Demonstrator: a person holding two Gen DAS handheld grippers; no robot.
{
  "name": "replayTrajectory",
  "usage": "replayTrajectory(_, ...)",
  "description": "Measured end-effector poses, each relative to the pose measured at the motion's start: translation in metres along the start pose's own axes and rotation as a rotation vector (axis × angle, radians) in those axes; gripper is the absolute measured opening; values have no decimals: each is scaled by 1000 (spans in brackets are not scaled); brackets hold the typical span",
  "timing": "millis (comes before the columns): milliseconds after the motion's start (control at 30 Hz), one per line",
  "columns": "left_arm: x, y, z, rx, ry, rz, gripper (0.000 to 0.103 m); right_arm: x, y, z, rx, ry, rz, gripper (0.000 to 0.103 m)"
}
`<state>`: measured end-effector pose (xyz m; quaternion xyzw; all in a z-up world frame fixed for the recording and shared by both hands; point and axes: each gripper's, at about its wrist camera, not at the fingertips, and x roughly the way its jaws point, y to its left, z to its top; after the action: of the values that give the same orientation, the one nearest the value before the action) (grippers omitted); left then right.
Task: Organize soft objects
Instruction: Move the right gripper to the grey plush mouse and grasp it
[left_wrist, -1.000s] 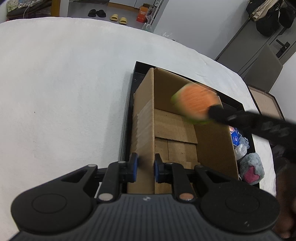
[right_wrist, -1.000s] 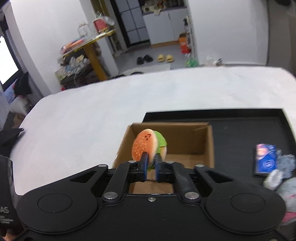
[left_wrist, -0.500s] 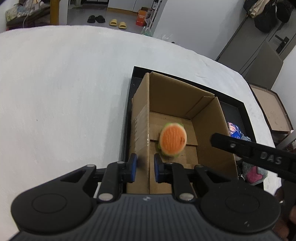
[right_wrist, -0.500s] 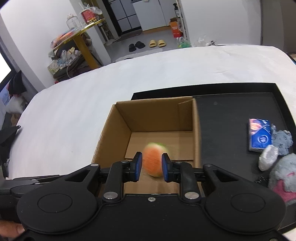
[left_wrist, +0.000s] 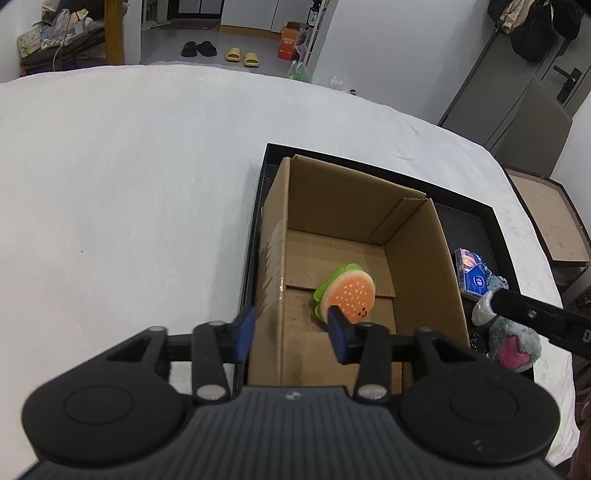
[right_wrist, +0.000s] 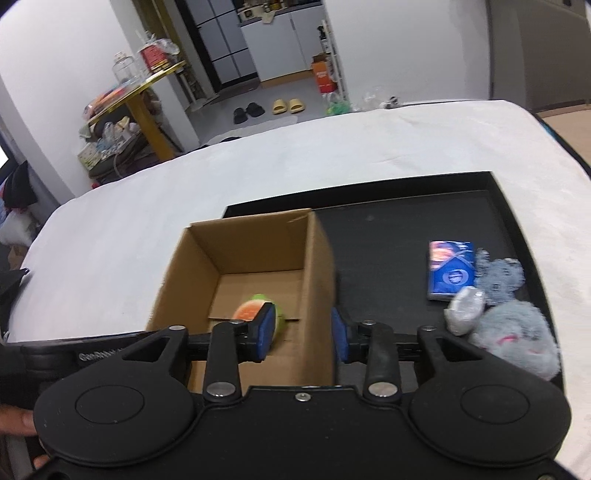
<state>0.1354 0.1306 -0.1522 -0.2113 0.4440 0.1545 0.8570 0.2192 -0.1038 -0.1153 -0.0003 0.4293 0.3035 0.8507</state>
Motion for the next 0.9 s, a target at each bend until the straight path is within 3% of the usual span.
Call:
replayTrajectory(100,0,-4,0,7,-12,12,60,-4,-14,-4,3,-8,-30,51)
replayTrajectory(200,0,-8,0,15,-23,29,68,-5,-28,-8,18,-5,-60,53)
replayTrajectory(333,3,-14,2,21,-18,44,70,-7,-49,-14,42,-9,-106,62)
replayTrajectory(400,5,-17,2,21,-14,48,70,-8,-59,-17,62,-9,-135,78)
replayTrajectory(467,7,-21,2,28,-11,49,71,-8,-67,-19,66,-14,-159,83)
replayTrajectory(900,17,-38,3,54,-5,75,78,2,-115,-32,111,21,-305,98)
